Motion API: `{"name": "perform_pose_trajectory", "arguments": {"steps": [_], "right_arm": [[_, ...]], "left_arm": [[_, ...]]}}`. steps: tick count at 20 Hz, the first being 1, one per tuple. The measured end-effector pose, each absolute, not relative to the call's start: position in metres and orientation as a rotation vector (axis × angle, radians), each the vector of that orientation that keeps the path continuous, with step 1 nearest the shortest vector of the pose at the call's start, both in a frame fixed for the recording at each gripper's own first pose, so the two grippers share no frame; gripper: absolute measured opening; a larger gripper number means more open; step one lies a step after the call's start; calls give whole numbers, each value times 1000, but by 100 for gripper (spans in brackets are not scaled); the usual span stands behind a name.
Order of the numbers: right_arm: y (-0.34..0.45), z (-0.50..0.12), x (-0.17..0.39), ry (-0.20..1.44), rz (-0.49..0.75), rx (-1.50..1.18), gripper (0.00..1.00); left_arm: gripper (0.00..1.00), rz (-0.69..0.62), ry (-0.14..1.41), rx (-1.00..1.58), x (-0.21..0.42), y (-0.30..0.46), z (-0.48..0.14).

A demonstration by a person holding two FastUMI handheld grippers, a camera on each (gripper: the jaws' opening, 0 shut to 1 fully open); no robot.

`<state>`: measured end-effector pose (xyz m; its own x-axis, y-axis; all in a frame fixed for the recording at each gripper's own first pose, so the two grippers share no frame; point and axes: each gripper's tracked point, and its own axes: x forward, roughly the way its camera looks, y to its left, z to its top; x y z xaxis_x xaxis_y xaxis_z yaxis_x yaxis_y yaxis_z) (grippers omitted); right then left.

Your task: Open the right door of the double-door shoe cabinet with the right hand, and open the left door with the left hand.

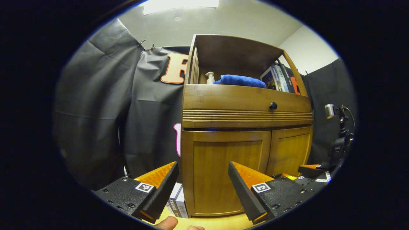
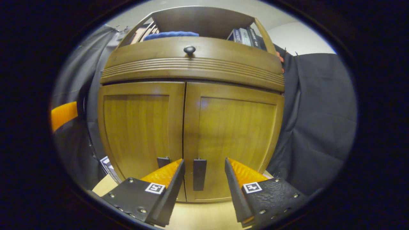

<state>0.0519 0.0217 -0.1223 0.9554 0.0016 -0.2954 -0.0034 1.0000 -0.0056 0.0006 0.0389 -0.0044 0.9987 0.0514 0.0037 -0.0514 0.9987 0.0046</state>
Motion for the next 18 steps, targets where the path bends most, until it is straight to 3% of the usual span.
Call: {"name": "perform_pose_trajectory", "arguments": {"steps": [2, 3, 4, 7, 8, 9, 10, 11, 12, 13, 14, 18], "right_arm": [[27, -134, 65, 317, 4, -9, 74], [28, -139, 70, 326, 2, -10, 73], [28, -145, 76, 337, 1, -4, 60], [29, -161, 90, 373, 1, 15, 59], [30, -166, 94, 383, 3, 22, 58], [33, -171, 98, 393, 18, 31, 57], [32, -179, 102, 409, 13, 38, 56], [35, -180, 103, 418, 20, 51, 48], [32, -188, 106, 434, 10, 49, 41], [33, -185, 104, 427, 3, 79, 40], [30, -182, 102, 428, -16, 90, 32], [30, -182, 100, 423, -39, 90, 28]], "left_arm": [[99, 75, 3, 12, 5, 49, -8], [96, 89, 6, 15, 6, 54, -9], [94, 103, 9, 17, 8, 59, -10], [92, 137, 17, 24, 11, 70, -14], [99, 145, 19, 25, 12, 72, -15], [99, 151, 20, 26, 13, 75, -16], [92, 156, 21, 27, 14, 75, -16], [92, 160, 22, 29, 16, 76, -17], [99, 162, 22, 31, 17, 76, -17], [96, 163, 23, 34, 17, 75, -17], [92, 162, 24, 37, 17, 75, -17], [92, 141, 22, 27, 17, 65, -16]]}}
